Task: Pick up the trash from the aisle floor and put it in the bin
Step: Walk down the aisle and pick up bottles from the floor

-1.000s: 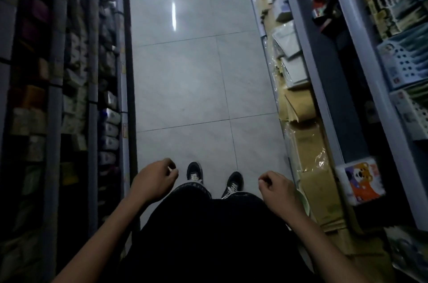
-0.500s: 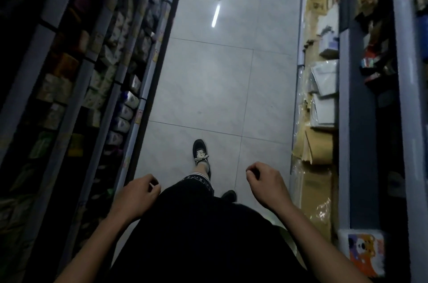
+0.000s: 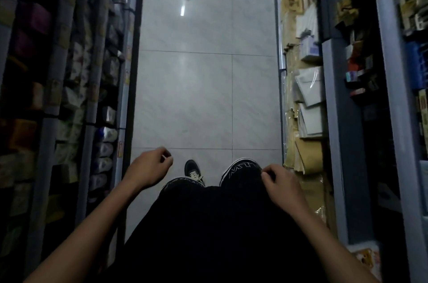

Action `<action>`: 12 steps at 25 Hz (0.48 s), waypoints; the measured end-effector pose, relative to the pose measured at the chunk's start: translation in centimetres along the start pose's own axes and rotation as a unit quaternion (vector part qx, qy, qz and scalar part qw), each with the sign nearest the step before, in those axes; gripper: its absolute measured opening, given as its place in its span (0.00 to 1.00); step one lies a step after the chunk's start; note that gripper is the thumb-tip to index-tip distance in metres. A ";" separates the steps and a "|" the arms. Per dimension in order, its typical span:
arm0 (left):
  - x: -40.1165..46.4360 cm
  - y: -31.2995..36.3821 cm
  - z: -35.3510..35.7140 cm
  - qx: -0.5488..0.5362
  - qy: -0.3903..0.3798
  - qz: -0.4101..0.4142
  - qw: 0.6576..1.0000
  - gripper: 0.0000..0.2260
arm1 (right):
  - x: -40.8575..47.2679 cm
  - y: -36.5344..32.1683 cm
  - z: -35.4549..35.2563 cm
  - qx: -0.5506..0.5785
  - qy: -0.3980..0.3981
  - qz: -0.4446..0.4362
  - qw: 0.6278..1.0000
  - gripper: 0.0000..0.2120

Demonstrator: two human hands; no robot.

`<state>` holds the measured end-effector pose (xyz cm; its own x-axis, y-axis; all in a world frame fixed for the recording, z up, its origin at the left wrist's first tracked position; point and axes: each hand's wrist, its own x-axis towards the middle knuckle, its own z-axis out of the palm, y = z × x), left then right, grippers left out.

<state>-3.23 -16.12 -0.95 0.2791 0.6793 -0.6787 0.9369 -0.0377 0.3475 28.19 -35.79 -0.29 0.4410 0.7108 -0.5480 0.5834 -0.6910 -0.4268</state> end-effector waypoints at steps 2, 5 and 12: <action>4.7 3.1 -3.6 0.020 0.002 0.023 1.000 0.10 | 2.2 -0.5 -1.8 0.023 0.012 0.026 0.999 0.04; 11.2 7.4 -7.7 0.046 0.010 0.038 0.998 0.10 | 7.4 -1.4 -4.5 0.048 0.012 0.046 0.998 0.05; 20.7 15.2 -14.6 0.032 0.023 -0.022 0.999 0.09 | 25.5 -6.4 -14.6 0.051 0.008 0.004 0.999 0.05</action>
<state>13.66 8.07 -0.24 0.2282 0.7138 -0.6621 0.9601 -0.0518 0.2750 45.66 -11.34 -1.06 0.4567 0.7069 -0.5401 0.5082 -0.7056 -0.4938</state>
